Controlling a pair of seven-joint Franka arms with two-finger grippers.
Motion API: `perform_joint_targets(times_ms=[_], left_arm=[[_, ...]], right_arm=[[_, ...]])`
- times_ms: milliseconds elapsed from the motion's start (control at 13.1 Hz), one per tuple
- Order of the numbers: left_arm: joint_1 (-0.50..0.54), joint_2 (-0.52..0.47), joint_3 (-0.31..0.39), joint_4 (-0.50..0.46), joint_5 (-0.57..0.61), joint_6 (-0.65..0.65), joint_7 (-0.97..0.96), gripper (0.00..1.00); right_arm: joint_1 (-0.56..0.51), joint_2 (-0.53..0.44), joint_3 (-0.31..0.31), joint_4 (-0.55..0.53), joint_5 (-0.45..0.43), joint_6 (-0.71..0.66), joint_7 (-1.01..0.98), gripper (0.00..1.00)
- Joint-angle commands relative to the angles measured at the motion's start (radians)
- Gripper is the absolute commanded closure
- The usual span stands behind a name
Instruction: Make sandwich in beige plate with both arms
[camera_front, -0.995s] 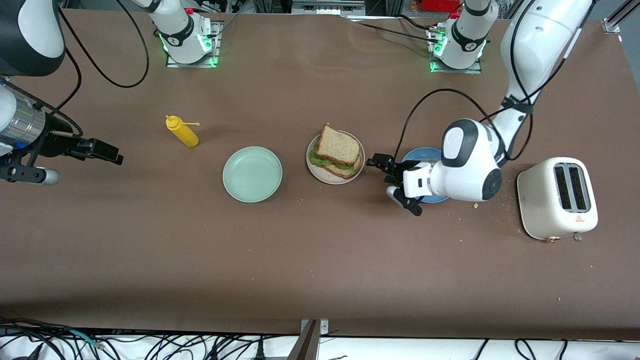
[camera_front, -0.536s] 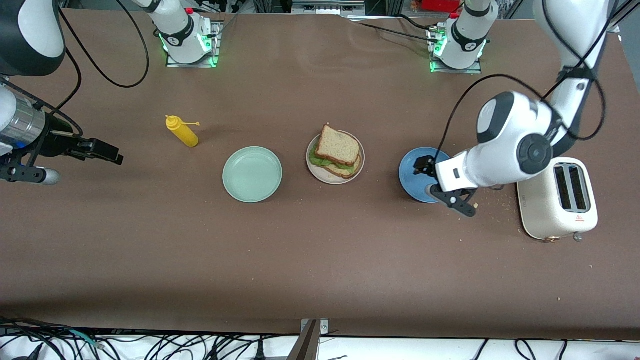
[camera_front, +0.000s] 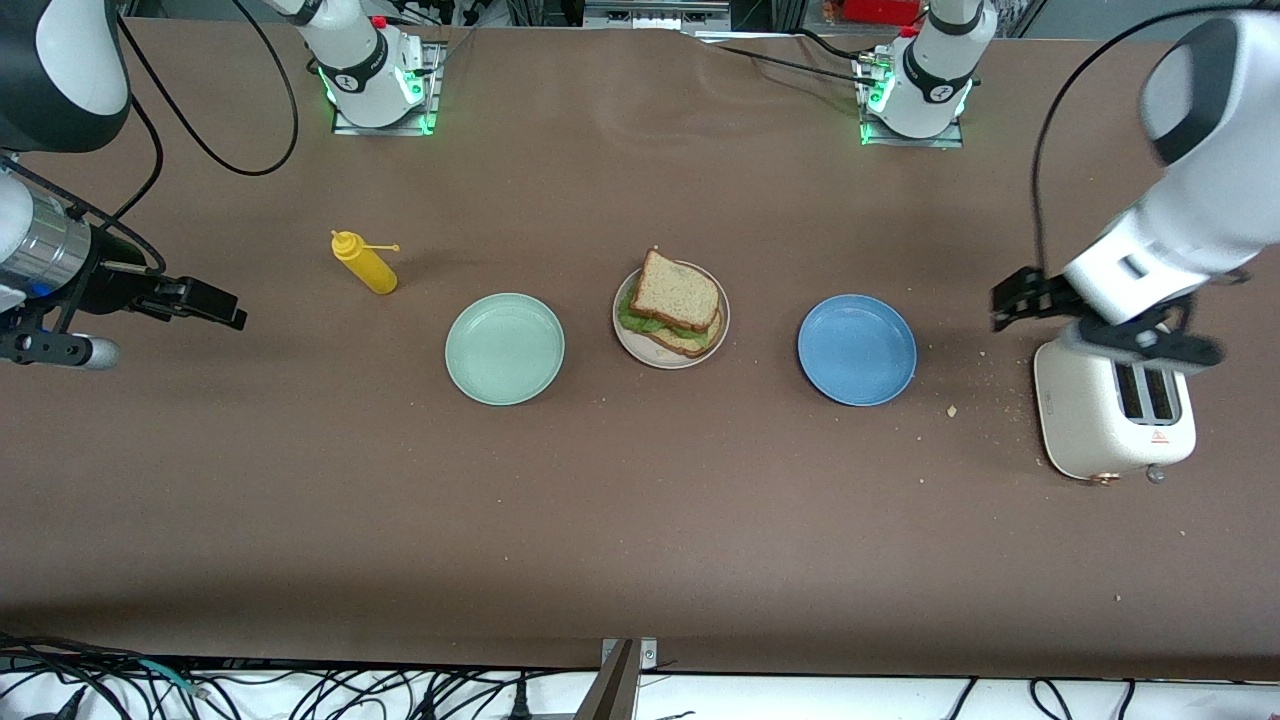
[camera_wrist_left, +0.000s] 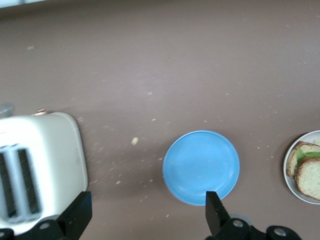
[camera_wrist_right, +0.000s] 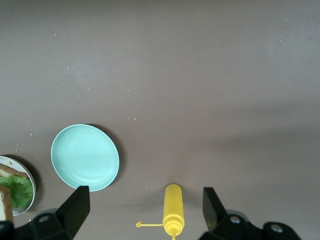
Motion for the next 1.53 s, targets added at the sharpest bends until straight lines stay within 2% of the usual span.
perform_joint_targets(times_ms=[0,230,536,689,842,995,1148,1454], left_arm=[[-0.044,-0.05,0.072,-0.022,0.017,-0.042,-0.024,0.0],[-0.046,-0.07,0.066,-0.035,0.006,-0.067,-0.078,0.0],[-0.036,-0.087,-0.003,-0.035,-0.01,-0.131,-0.184,0.0],[-0.033,-0.087,-0.004,-0.035,-0.01,-0.139,-0.182,0.0],[-0.032,-0.076,-0.001,-0.019,-0.017,-0.137,-0.184,0.0],[-0.03,-0.073,0.002,-0.021,-0.011,-0.14,-0.179,0.0],[-0.03,-0.072,0.002,-0.019,-0.01,-0.14,-0.181,0.0],[-0.029,-0.073,0.003,-0.018,-0.01,-0.14,-0.176,0.0]], right_arm=[[-0.001,0.002,0.001,0.018,-0.011,-0.024,-0.018,0.0],[0.002,-0.002,0.004,0.01,-0.083,-0.03,-0.019,0.01],[0.002,-0.025,0.006,-0.02,-0.087,-0.038,-0.015,0.01],[0.003,-0.067,0.006,-0.081,-0.089,-0.021,-0.013,0.01],[0.005,-0.064,0.006,-0.074,-0.109,-0.01,-0.018,0.01],[0.008,-0.056,0.009,-0.057,-0.109,-0.01,-0.013,0.08],[0.011,-0.052,0.01,-0.05,-0.11,-0.009,-0.013,0.03],[0.012,-0.033,0.01,-0.02,-0.11,-0.018,-0.018,0.0]])
